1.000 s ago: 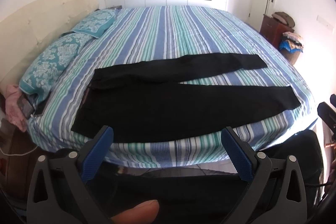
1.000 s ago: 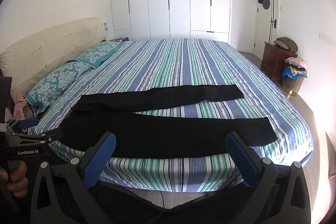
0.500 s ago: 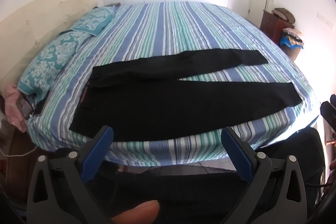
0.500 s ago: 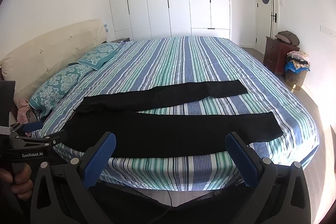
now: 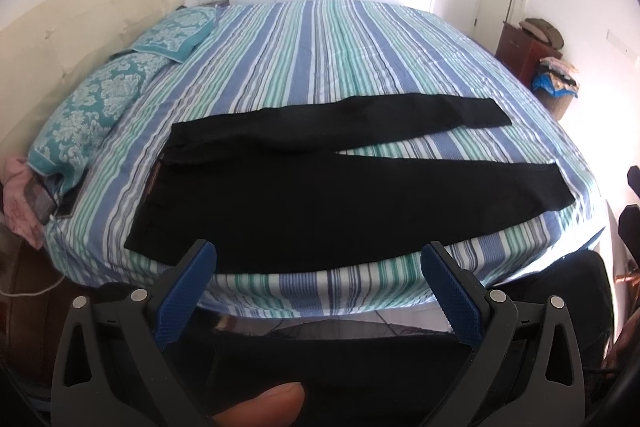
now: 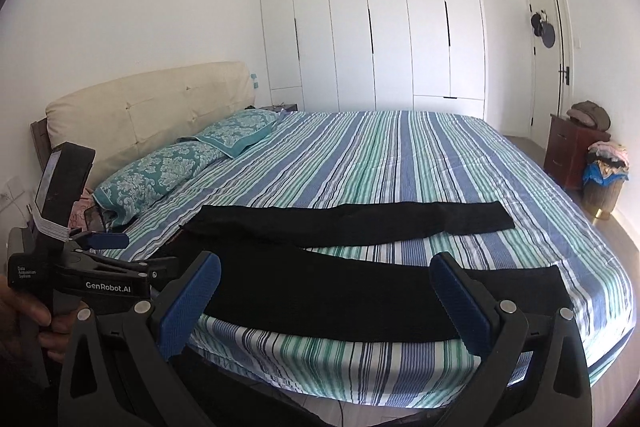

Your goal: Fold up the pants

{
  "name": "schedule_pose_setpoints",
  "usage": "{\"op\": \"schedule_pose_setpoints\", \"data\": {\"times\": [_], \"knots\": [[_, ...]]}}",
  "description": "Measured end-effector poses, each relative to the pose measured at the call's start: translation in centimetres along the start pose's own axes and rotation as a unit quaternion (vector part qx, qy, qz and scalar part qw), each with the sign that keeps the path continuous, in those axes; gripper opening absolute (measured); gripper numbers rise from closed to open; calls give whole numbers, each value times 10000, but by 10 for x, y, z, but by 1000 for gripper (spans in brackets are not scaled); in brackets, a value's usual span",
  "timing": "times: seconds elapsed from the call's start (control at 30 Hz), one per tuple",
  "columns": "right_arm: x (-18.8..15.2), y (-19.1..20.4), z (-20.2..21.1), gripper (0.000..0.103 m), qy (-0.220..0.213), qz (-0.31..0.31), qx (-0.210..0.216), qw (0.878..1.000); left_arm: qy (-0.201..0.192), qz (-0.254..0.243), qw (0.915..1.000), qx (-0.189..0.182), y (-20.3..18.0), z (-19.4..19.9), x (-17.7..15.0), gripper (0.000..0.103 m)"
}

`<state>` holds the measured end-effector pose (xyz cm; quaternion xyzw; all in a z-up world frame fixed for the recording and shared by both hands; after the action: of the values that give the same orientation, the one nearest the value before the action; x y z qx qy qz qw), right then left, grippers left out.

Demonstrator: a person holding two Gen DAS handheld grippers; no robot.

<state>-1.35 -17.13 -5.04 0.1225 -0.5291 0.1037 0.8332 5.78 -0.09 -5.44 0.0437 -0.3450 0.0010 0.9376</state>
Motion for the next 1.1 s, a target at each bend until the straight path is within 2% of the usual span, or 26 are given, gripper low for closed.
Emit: {"op": "schedule_pose_setpoints", "data": {"times": [0.07, 0.27, 0.53, 0.83, 1.1], "knots": [[-2, 2, -5, 103, 83, 130, 6, 9999, -55, 11, 10000, 34, 1, 0, 2, 102], [1, 0, -9, 103, 119, -59, -11, 9999, -166, 95, 9998, 44, 9, 3, 7, 102], [-2, 3, -14, 103, 370, -112, -33, 9992, -101, 60, 9999, -6, 6, 3, 1, 102], [0, 6, -9, 103, 438, 10, -248, 9987, -176, 74, 9998, 31, 7, 7, 2, 102], [-6, 4, -19, 103, 815, -136, -115, 9965, -314, 78, 9993, 185, 12, 6, 7, 102]]}}
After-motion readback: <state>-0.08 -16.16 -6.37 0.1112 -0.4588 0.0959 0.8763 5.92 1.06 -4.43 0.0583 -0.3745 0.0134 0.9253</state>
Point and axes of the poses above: each gripper's, at about its wrist camera, not at the fingertips, and z roughly against the way its jaws point, y to its left, x to its top, the point moved 4 cm from there along -z, roughly the way its jaws point, and after that the axes turned 6 degrees about x, right-handed, at the moved point
